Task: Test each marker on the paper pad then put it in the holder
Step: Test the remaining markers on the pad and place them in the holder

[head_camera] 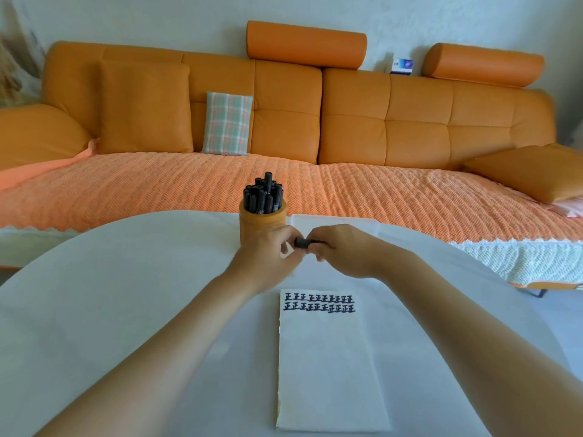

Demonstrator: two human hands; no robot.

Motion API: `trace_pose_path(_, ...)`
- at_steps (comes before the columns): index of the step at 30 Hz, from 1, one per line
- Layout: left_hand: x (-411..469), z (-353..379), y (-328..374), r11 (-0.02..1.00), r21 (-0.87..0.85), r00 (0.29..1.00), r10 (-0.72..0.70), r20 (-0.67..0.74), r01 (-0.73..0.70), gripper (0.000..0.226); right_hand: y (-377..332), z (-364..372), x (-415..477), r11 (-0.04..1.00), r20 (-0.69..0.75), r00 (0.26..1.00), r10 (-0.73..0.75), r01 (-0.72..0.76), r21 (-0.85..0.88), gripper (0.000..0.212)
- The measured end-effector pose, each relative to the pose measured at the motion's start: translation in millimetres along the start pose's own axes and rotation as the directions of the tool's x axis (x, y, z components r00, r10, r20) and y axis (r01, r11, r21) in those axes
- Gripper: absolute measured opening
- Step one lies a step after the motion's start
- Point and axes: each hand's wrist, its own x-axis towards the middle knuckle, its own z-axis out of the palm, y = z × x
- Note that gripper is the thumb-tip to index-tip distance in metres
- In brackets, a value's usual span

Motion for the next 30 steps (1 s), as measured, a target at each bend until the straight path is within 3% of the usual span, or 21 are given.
trace_pose_path(11, -46.4, 6.6, -1.7, 1.000, -0.021, 0.983, -0.015, 0.183, 0.019, 0.008, -2.2, 54.7, -40.9, 0.984, -0.053, 0.998, -0.038, 0.029, -0.173, 0.028)
trace_pose_path(15, -52.4, -0.6, -7.4, 0.997, 0.042, 0.984, -0.065, 0.169, 0.058, 0.009, -5.6, 55.3, -44.1, 0.996, 0.032, 0.996, 0.083, -0.082, -0.029, 0.048)
trace_pose_path(18, -55.5, -5.2, -23.3, 0.985, 0.124, 0.985, -0.135, 0.106, 0.122, 0.012, -5.6, 50.9, -48.9, 0.985, 0.041, 0.995, 0.092, -0.097, 0.143, 0.033)
trace_pose_path(21, -59.8, -5.1, -35.2, 0.957, 0.208, 0.970, -0.224, 0.096, 0.201, 0.012, -6.4, 49.4, -50.4, 0.970, -0.042, 0.996, 0.079, -0.067, 0.234, 0.032)
trace_pose_path(23, -63.1, -2.5, -40.1, 0.937, 0.252, 0.950, -0.281, 0.136, 0.241, 0.010, -9.0, 52.9, -49.1, 0.894, -0.068, 0.989, 0.131, -0.089, 0.439, 0.036)
trace_pose_path(26, -65.3, 1.3, -46.7, 0.942, 0.252, 0.943, -0.272, 0.190, 0.221, 0.010, -13.0, 59.1, -48.6, 0.694, -0.035, 0.993, 0.111, -0.053, 0.718, 0.051)
trace_pose_path(28, -65.5, 2.6, -47.2, 0.953, 0.220, 0.941, -0.258, 0.221, 0.210, 0.025, -12.7, 64.6, -51.0, 0.709, -0.035, 0.997, 0.068, -0.024, 0.705, 0.062)
trace_pose_path(30, -66.3, 4.1, -43.7, 0.967, 0.141, 0.936, -0.241, 0.258, 0.210, 0.040, -15.2, 72.0, -53.8, 0.802, -0.103, 0.994, 0.018, 0.047, 0.595, 0.055)
